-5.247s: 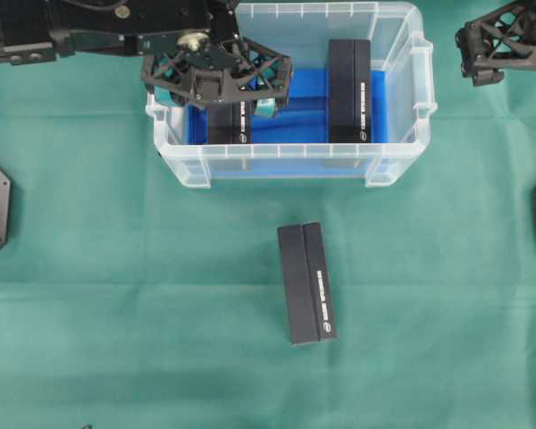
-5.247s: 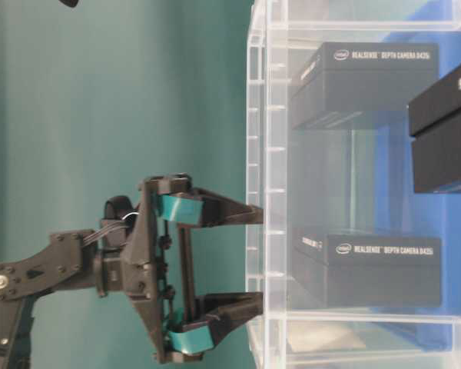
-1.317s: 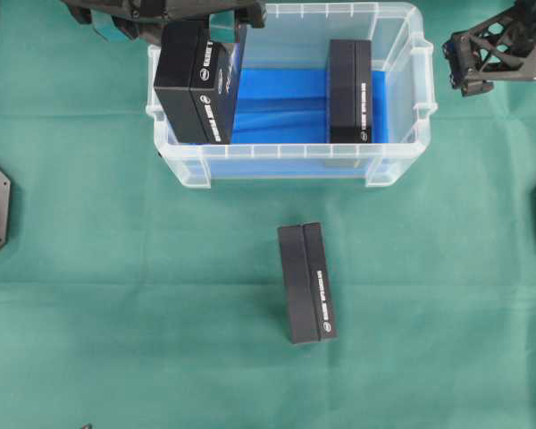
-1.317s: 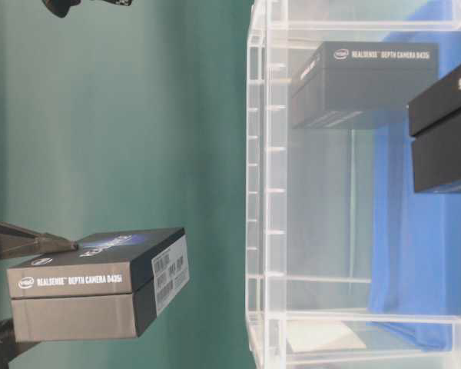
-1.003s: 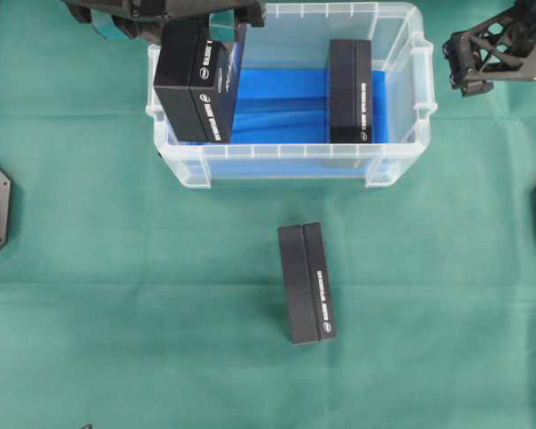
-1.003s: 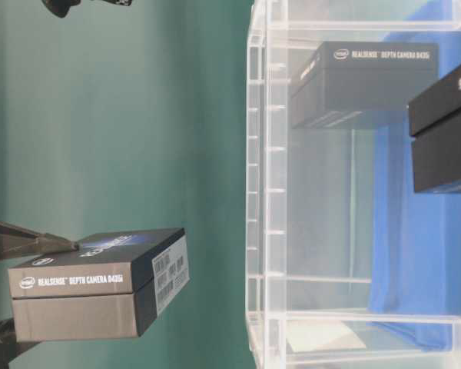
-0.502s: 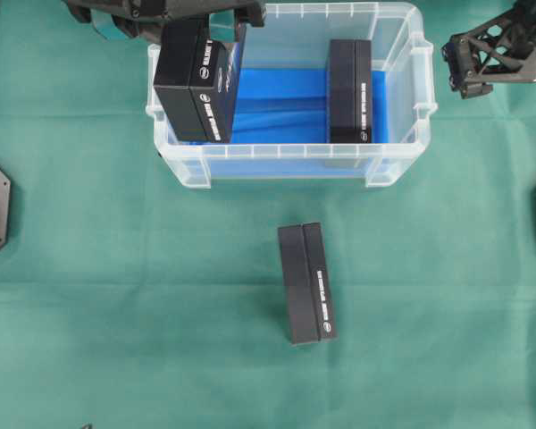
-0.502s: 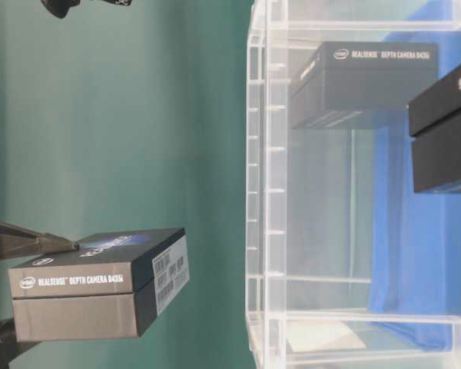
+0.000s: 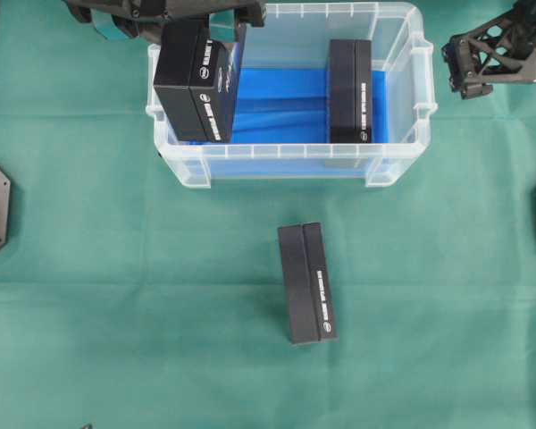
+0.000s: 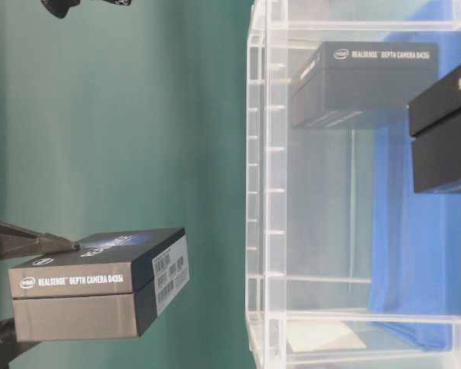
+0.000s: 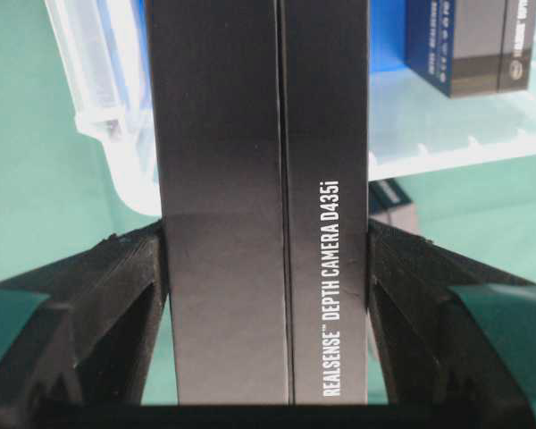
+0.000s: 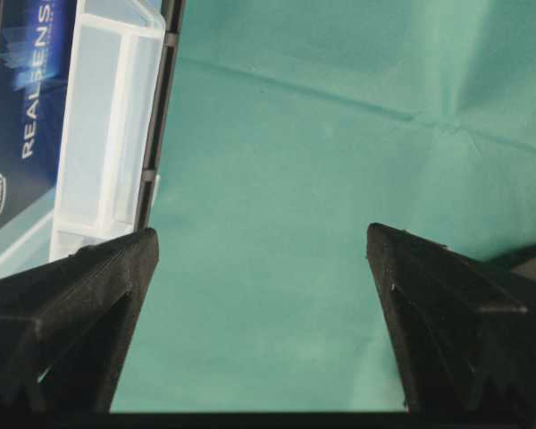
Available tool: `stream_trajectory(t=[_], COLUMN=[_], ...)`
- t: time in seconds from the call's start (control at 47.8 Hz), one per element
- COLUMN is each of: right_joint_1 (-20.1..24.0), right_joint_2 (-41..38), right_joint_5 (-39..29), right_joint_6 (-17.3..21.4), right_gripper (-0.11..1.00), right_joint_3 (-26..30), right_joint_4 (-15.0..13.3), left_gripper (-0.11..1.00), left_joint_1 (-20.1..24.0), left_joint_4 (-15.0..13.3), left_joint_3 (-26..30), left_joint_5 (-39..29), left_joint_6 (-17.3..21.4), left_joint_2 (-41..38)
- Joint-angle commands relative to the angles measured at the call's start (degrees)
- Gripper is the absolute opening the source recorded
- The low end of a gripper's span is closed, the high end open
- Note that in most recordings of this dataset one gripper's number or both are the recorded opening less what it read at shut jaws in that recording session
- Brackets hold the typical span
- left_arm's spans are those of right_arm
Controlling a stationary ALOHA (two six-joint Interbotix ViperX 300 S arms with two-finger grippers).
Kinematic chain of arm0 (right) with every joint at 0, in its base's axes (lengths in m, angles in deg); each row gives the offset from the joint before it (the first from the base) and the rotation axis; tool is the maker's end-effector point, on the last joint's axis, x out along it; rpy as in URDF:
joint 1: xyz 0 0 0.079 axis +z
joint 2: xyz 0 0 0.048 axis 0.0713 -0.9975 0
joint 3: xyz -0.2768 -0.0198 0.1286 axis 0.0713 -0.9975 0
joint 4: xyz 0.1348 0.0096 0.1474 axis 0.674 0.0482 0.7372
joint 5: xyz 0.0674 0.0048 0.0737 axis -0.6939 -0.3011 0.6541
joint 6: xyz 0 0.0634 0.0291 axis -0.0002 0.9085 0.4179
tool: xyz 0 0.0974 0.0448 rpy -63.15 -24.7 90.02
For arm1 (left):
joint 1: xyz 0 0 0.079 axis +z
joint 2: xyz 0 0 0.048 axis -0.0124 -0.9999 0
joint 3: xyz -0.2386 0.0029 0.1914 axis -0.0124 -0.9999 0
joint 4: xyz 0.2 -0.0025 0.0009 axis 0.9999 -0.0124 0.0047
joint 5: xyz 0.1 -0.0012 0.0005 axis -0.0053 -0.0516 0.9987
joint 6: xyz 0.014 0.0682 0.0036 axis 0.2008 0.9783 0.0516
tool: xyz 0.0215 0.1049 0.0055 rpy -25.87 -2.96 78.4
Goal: Take out the box from the case.
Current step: 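Lift the gripped boxes up out of the bin, then carry the boxes over the bin front wall and lower onto table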
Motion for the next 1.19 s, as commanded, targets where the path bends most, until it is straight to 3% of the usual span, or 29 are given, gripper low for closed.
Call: stream_trajectory(t=[0.0,0.439,0.669,1.171], right_joint_1=[0.1,0.2,0.2,0.2], right_joint_2=[0.9,0.9,0.9,0.9], right_joint_5=[0.2,0.2,0.2,0.2], right_joint_6=[0.0,-0.1,-0.1,-0.9], right_gripper=[0.92,0.92,0.92,0.92], right_joint_3=[0.5,0.5,0.5,0.5], right_joint_4=[-0.3,-0.3,-0.3,-0.3], left_gripper=[0.61,0.61,0.61,0.62], left_joint_1=[-0.1,0.2,-2.2,-18.4], left_joint_4=[0.4,0.5,0.5,1.6], left_joint_3=[1.5,1.5,0.6,-2.1], left_joint_5=[0.1,0.1,0.1,0.3], left_joint_6=[-0.1,-0.1,-1.1,-17.4], left_joint_2=[1.6,1.7,1.9,2.6])
